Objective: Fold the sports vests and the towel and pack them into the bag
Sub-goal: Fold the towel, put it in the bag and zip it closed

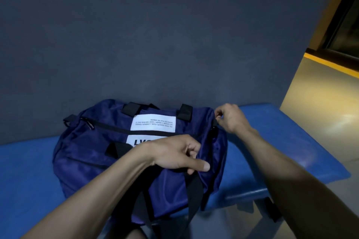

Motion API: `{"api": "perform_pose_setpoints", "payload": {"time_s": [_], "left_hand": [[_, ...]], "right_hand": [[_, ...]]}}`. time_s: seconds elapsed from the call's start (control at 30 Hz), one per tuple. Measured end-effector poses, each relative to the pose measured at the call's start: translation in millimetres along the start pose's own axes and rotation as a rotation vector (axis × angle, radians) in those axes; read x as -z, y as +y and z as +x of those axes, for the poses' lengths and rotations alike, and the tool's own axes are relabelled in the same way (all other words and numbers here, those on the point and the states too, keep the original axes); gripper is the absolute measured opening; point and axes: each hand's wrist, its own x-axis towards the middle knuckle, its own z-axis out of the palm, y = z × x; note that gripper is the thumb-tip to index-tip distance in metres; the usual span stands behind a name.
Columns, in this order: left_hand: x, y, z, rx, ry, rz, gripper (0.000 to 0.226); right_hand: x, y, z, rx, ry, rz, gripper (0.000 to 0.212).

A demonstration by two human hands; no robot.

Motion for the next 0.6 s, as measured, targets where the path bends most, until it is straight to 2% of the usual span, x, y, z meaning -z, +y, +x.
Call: {"api": "perform_pose_setpoints", "payload": {"time_s": [0.07,0.1,0.13,0.2,0.23,0.27,0.3,0.33,0.37,0.4,0.43,0.5,0.57,0.6], "left_hand": [[9,-4,-10,-0.038,0.118,-0.097,0.031],[19,-8,-18,-0.065,0.228,-0.131,0.022],[32,-14,-28,-0.095,0.374,-0.134,0.015],[66,-34,-55,-0.107,0.742,0.09,0.012],[84,-47,-71,-0.032,0.91,0.302,0.019],[99,-59,-90,0.132,1.028,0.524,0.03],[113,-72,-107,0.346,1.08,0.667,0.042],[121,-85,-123,0.563,1.084,0.695,0.055],[125,-96,-135,0.706,1.047,0.648,0.066],[123,-106,-142,0.764,0.984,0.573,0.073],[117,-116,-145,0.758,0.938,0.495,0.072],[95,-132,-144,0.703,0.915,0.414,0.057],[77,-137,-144,0.662,0.982,0.335,0.054],[74,-133,-146,0.631,1.04,0.222,0.054]], "right_hand": [[-6,-2,-4,-0.007,0.048,0.111,0.016],[-4,-3,-7,0.001,0.097,0.172,0.007],[2,-5,-12,-0.011,0.152,0.233,0.008],[16,-13,-28,-0.043,0.217,0.324,0.035],[25,-21,-38,-0.065,0.181,0.351,0.051],[33,-32,-50,-0.094,0.095,0.384,0.061],[38,-42,-60,-0.136,-0.014,0.413,0.068],[40,-50,-67,-0.179,-0.121,0.427,0.076],[43,-59,-74,-0.205,-0.211,0.426,0.082],[41,-66,-78,-0.212,-0.273,0.421,0.082],[38,-74,-82,-0.196,-0.303,0.417,0.074],[28,-88,-87,-0.154,-0.316,0.337,0.055],[15,-94,-89,-0.152,-0.262,0.214,0.055],[12,-92,-87,-0.161,-0.217,0.202,0.05]]}}
